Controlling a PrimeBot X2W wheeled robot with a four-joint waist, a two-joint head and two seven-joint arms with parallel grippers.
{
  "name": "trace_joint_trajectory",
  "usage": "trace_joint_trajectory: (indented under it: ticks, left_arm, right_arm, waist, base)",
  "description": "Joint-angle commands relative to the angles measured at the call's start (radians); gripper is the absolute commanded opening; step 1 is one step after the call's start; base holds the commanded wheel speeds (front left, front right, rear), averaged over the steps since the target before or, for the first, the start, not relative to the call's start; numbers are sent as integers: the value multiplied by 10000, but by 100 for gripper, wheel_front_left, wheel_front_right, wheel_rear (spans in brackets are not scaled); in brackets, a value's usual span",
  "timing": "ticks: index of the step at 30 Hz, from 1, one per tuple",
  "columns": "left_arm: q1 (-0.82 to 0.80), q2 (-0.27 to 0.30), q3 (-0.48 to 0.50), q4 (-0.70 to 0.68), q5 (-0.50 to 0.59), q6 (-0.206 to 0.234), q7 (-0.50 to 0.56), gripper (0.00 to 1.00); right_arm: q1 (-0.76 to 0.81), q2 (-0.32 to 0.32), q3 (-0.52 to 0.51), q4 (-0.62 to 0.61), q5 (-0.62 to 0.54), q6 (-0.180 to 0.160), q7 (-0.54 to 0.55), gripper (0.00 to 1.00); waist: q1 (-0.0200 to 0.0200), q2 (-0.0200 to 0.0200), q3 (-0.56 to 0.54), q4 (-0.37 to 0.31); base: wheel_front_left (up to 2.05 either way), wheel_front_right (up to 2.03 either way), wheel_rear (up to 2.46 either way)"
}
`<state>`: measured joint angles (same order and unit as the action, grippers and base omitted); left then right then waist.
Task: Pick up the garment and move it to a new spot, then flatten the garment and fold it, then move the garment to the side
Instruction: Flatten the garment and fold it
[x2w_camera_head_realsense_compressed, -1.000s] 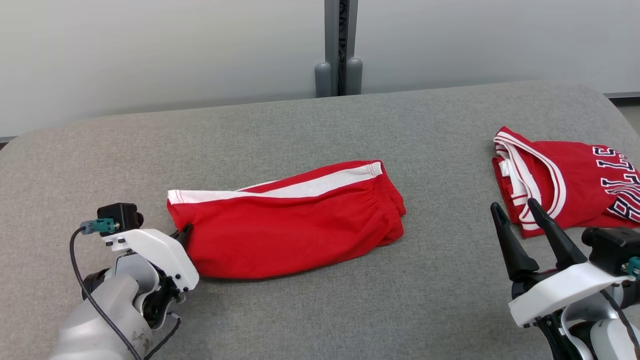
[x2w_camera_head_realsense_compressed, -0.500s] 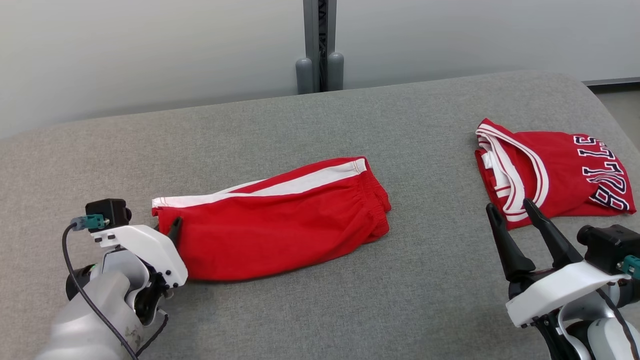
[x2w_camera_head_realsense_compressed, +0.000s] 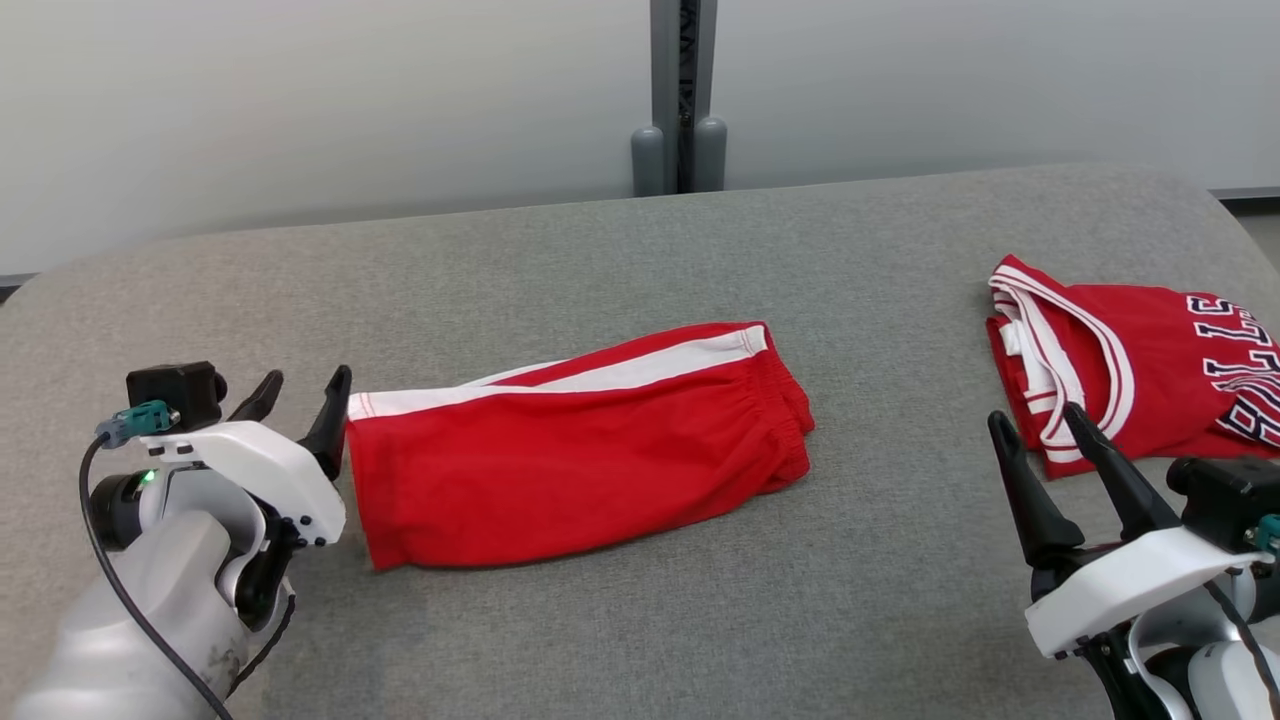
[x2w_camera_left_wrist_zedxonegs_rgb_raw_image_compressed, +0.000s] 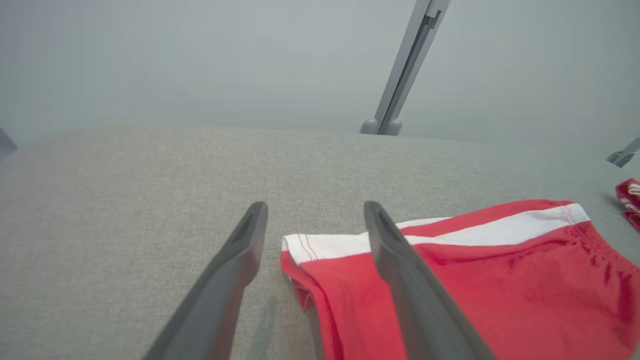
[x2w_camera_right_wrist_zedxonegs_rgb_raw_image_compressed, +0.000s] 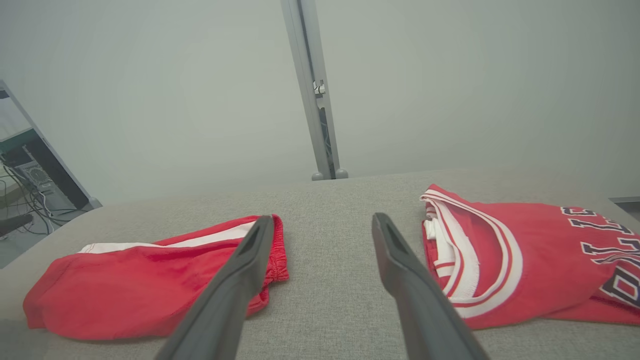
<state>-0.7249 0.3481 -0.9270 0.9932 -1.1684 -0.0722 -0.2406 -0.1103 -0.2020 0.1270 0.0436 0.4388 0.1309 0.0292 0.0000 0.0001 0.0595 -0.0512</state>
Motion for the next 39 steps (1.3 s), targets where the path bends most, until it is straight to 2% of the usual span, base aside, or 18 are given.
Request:
trace_joint_trajectory:
  ticks: [1,5,9,12,15,19,20,22,28,39]
  left_arm:
    - [171,192,76,-378,140,143,-115,100]
    - [625,739,378,-1809,673,749,-237,100]
    - [1647,1267,1379,-3878,1514,1671,-227,100]
    - [2604,1507,2236,-5450,2169,2202,-232,100]
    - [3762,1379,3139,-6825,2929,2606,-232,100]
    - [5073,851,4238,-8035,3877,2873,-235,100]
    - [5665,550,4791,-8406,4321,2919,-234,100]
    - [5940,394,5029,-8518,4490,2862,-234,100]
    - [6393,-314,5825,-8784,5400,2251,-234,100]
    - [6127,-921,6154,-8502,6170,1380,-235,100]
  right_arm:
    - [167,-80,-38,-8,-71,-2,-23,100]
    - [186,-92,-115,105,-230,-2,-209,100]
    - [239,-47,-257,283,-337,-2,-474,100]
    - [237,19,-341,419,-393,-2,-689,100]
    - [213,89,-413,552,-437,-2,-925,100]
    - [209,185,-332,733,-421,-2,-1168,100]
    - [190,171,-293,866,-364,-2,-1278,100]
    - [151,159,-255,931,-336,-2,-1337,100]
    - [-422,6,197,1665,83,-2,-1445,100]
    - [-2332,-360,1310,4323,1145,-2,-1525,100]
  waist:
    - [0,-1,-34,124]
    - [0,-1,-57,334]
    - [0,-1,-95,516]
    - [0,-1,-115,585]
    - [0,-1,-140,640]
    - [0,-1,-178,697]
    - [0,-1,-179,737]
    - [0,-1,-170,765]
    - [0,-1,-5,1209]
    - [0,-1,401,2290]
  base:
    - [0,0,0]
    - [0,0,0]
    - [0,0,0]
    - [0,0,0]
    - [0,0,0]
    - [0,0,0]
    - [0,0,0]
    - [0,0,0]
    - [0,0,0]
    - [0,0,0]
